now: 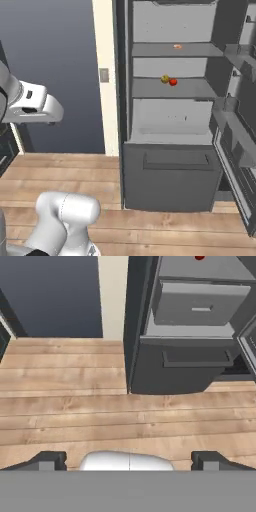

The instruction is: Transport the fish and tomato to the fridge. Place the fish on the rack containing meat and place the tomato on the rack containing the vegetable, ensuring meats and vegetables are on different racks.

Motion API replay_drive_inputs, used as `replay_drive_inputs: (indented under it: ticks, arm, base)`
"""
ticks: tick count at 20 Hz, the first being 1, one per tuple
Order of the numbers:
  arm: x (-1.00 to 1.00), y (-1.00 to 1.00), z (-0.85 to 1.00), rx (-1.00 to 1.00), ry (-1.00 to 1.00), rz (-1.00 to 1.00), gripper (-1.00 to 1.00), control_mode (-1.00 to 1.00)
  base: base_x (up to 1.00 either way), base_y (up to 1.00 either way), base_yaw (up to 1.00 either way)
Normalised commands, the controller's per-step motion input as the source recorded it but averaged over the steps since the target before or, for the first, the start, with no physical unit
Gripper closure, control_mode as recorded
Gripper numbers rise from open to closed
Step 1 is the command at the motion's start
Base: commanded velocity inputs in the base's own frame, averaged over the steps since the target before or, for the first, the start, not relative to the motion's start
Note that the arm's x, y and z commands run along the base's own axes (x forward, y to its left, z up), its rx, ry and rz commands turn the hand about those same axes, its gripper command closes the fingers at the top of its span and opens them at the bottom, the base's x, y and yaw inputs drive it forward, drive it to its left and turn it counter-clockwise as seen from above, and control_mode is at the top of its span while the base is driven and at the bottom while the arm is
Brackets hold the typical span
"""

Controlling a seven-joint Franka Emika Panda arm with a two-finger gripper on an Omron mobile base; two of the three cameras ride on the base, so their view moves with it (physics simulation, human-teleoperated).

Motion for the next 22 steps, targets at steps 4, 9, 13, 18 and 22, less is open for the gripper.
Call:
replay_drive_inputs:
  ticks: [4, 9, 13, 18, 22]
  arm:
    - [0.0, 0.0, 0.0, 0.0, 0.0, 0.0, -1.0, 1.0]
    - [0.0, 0.0, 0.0, 0.0, 0.0, 0.0, -1.0, 1.0]
    - [0.0, 0.0, 0.0, 0.0, 0.0, 0.0, -1.0, 1.0]
    - [0.0, 0.0, 0.0, 0.0, 0.0, 0.0, -1.0, 1.0]
    - [0.0, 0.0, 0.0, 0.0, 0.0, 0.0, -1.0, 1.0]
  base:
    - [-1.0, 0.98, -0.48]
    - [-1.0, 0.88, -0.57]
    - [-1.0, 0.03, -0.49]
    - [-1.0, -0.48, -0.5]
    - [-0.97, 0.0, -0.73]
